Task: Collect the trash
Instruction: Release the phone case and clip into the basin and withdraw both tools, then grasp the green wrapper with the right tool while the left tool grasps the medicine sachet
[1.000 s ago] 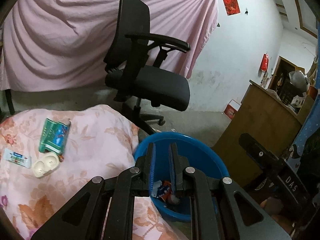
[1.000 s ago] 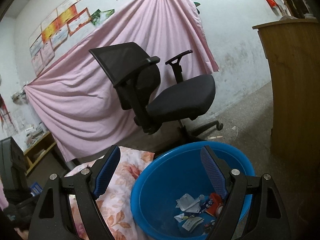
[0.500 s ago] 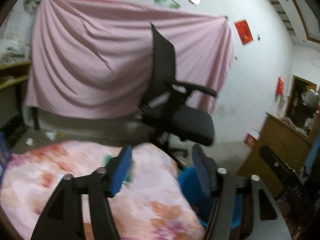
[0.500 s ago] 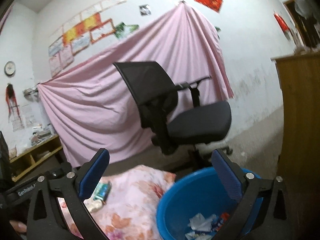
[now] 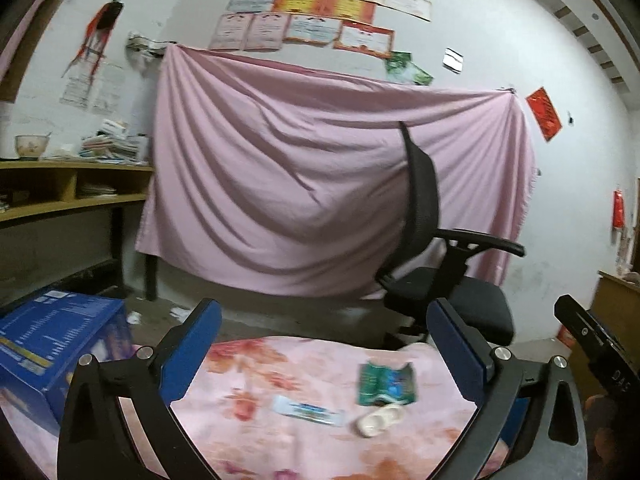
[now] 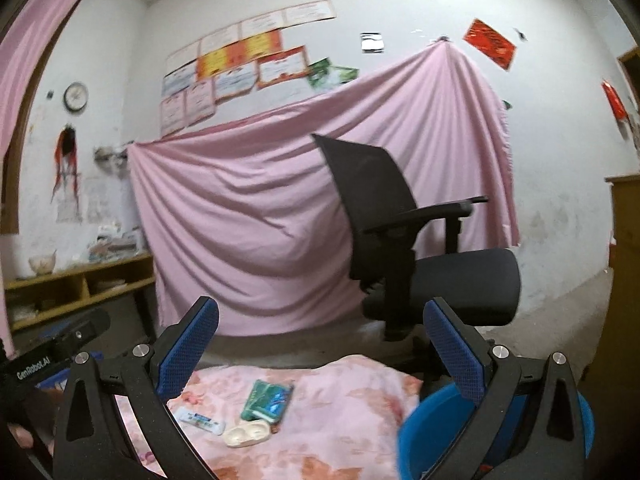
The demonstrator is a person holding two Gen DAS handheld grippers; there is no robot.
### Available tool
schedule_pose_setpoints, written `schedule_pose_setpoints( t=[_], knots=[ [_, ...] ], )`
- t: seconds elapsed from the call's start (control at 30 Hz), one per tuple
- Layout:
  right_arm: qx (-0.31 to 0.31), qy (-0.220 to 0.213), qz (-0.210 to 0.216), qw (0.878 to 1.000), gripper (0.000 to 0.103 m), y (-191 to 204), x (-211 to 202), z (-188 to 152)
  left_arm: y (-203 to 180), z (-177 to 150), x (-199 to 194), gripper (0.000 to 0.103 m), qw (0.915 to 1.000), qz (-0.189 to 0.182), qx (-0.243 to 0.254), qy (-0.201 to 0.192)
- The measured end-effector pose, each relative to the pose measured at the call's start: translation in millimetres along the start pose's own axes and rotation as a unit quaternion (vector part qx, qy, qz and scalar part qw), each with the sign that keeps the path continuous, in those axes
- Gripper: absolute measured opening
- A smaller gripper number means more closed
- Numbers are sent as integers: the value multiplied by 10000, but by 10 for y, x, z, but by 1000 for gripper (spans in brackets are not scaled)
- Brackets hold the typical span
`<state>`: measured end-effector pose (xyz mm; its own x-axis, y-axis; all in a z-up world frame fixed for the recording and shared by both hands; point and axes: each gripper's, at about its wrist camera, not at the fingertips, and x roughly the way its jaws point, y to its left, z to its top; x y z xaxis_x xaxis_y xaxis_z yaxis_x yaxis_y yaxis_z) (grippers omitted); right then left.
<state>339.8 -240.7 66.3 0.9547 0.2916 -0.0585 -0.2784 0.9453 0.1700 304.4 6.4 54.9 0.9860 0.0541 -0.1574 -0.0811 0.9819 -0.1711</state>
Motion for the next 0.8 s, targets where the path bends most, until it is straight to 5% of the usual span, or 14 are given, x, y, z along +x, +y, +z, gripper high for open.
schedule_pose_setpoints(
  t=[0.13,0.37,0.63,0.8],
  knots=[
    [-152,177,123,9997,103,200,167,-105,231,-109,66,101,9997,175,-47,146],
    [-388,872,195,9952,103,386,463,-333,498,-339,375,101,9948,242,-222,966],
    [-554,2110,-170,9758,103,385,899,-627,573,-542,862,100,9765,257,-211,2128],
    [-380,2793,-99,9594,86,356,1216,-775,611,-676,1074,88,9634,19,-311,2662]
  ],
)
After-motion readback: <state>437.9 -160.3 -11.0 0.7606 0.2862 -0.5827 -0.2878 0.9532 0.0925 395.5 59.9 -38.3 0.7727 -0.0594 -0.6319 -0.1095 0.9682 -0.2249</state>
